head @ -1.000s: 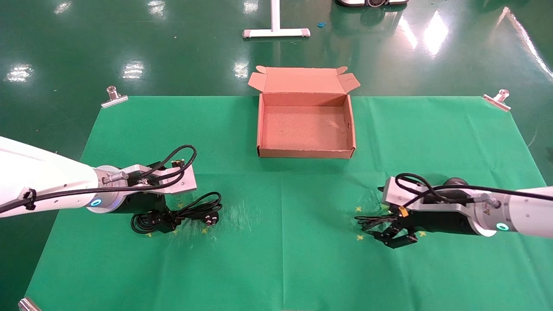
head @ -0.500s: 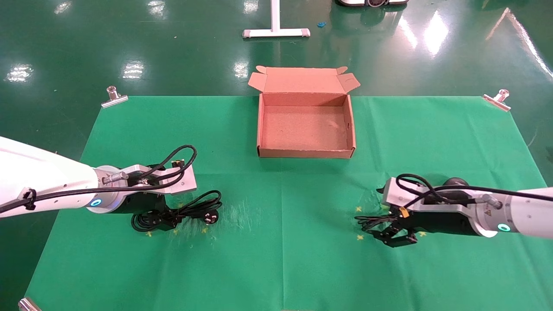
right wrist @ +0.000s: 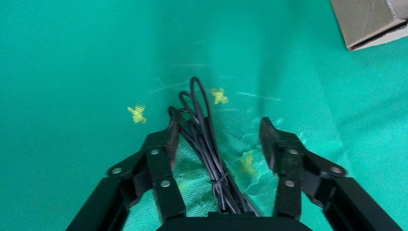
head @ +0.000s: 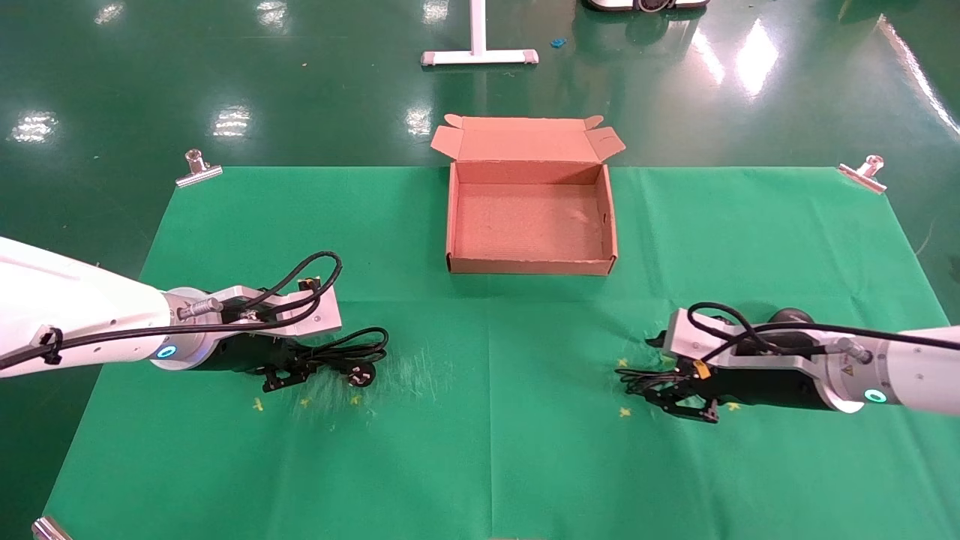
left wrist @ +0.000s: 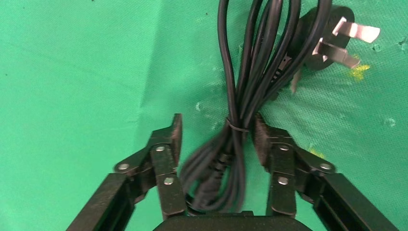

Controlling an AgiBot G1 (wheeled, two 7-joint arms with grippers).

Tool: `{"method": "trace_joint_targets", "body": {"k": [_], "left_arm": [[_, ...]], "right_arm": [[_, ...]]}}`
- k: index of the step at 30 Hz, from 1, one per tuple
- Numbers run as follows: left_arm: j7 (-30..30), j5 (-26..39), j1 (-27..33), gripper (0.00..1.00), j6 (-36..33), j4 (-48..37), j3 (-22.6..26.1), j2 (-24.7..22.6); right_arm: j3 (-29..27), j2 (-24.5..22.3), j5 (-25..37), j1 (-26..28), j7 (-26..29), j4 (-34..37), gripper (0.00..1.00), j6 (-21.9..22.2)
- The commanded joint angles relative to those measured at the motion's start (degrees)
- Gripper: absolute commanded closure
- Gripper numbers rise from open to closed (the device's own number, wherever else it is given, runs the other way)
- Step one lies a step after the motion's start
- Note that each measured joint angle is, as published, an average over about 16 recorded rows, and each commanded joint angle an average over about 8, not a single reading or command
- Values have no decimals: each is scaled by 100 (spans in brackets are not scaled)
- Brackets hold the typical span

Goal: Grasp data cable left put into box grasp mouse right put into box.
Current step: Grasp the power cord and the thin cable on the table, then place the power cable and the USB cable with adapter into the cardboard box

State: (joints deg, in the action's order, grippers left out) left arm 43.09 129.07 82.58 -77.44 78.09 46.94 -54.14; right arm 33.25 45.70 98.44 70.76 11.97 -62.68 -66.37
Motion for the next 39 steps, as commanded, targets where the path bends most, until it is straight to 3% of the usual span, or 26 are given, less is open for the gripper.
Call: {"method": "trace_joint_targets", "body": {"k": [1,27,33,39], "left_arm": [[0,0,0,100,0,0,0,0],[-19,0,27,100,12,-53,-9,-8],[-139,-197,392,100,-70,-126,-176,73],[-227,-497,947,100,-25,-211,-430,-90]], "right_arm": [[-1,-1,-1,-1,0,-2,100,0],[-4,-7,-8,-6,0,-10,100,-1],[-99,-41,-36,140,5,40,100,84],[-339,-74,-81,681,-19,244,100,274]]}}
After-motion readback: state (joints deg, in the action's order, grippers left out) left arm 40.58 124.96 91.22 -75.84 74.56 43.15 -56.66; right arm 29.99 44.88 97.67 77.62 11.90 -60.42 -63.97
